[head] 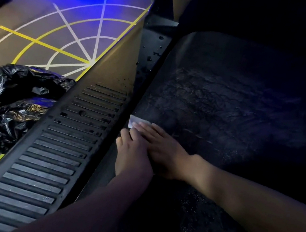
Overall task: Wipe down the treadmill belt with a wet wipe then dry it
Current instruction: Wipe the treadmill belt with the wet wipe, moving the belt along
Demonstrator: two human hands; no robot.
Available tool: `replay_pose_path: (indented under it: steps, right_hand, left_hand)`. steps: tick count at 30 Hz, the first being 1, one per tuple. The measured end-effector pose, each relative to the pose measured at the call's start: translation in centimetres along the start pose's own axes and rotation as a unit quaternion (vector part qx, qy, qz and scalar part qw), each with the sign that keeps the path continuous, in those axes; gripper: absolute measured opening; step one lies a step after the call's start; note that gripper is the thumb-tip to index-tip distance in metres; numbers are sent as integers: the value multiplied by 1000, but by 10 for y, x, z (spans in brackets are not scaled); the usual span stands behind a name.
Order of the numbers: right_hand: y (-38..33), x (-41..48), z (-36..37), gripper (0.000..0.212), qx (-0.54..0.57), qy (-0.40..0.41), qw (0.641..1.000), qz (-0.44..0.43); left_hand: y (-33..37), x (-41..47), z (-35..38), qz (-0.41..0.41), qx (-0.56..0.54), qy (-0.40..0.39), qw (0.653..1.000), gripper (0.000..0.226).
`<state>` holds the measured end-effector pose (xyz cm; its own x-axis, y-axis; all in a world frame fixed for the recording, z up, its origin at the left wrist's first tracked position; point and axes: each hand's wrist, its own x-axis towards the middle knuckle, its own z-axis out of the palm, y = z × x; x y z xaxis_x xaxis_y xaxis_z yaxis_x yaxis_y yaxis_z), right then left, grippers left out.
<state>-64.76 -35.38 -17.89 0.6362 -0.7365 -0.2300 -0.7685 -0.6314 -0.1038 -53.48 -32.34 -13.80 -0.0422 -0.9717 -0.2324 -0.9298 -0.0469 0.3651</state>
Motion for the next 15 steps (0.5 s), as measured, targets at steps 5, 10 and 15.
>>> replay_pose_path:
  steps: [5, 10, 15]
  right_hand:
    - [21, -7, 0, 82, 48, 63, 986, 145]
    - [17, -25, 9, 80, 23, 35, 999, 24]
    - [13, -38, 14, 78, 63, 53, 991, 105]
  left_hand:
    - [4, 2, -2, -10, 18, -27, 999, 90]
    - [3, 3, 0, 1, 43, -28, 999, 93]
    - [6, 4, -1, -11, 38, -37, 999, 91]
